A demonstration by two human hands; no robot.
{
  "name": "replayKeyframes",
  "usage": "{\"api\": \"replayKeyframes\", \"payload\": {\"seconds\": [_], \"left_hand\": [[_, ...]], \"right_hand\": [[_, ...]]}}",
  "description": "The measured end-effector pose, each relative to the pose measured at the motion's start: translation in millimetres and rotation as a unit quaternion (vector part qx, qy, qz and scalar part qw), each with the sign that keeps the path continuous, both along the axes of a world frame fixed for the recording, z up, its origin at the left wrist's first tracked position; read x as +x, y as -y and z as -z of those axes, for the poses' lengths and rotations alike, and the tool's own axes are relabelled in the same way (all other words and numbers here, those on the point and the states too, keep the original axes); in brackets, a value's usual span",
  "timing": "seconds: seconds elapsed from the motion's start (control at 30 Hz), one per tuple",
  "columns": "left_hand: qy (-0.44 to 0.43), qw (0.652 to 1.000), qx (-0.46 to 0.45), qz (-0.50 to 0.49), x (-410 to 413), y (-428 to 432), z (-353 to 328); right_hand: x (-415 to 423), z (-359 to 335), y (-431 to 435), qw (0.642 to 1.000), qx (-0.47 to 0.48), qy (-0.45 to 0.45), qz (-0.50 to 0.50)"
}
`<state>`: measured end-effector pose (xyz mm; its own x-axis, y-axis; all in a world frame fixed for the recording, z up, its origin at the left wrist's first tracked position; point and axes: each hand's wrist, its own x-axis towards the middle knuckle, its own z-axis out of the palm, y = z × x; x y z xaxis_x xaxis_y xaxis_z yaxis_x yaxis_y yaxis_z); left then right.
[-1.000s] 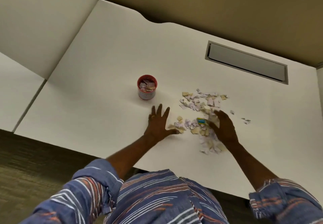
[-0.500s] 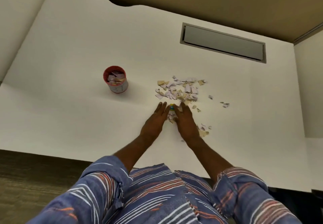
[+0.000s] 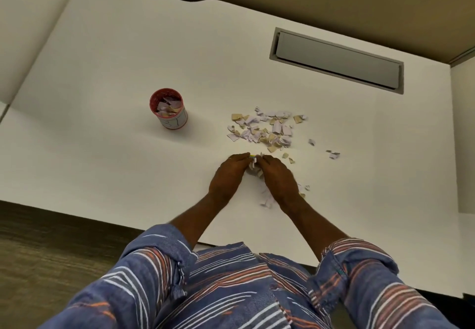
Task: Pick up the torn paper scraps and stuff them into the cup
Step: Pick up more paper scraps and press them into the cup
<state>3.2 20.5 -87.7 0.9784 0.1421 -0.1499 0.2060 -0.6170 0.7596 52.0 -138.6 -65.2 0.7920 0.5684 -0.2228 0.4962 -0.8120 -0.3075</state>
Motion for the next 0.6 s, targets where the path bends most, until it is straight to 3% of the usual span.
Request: {"api": "replayKeyframes", "payload": {"seconds": [0.07,0.33,0.6], "left_hand": [[0.029,0.999,0.008,-0.018,2,5,-5],[0.083,0.969,-0.152,-0.179,17,9,-30],[0.089,0.937,-0.210,-0.266,19,-19,-45]], "right_hand": [[4,-1,0,1.000,0.021,0.011,0.020],[17,-26,-16,0.979,0.144,0.039,0.137],[51,-43,-23,0.980,0.079,0.042,0.178]]}}
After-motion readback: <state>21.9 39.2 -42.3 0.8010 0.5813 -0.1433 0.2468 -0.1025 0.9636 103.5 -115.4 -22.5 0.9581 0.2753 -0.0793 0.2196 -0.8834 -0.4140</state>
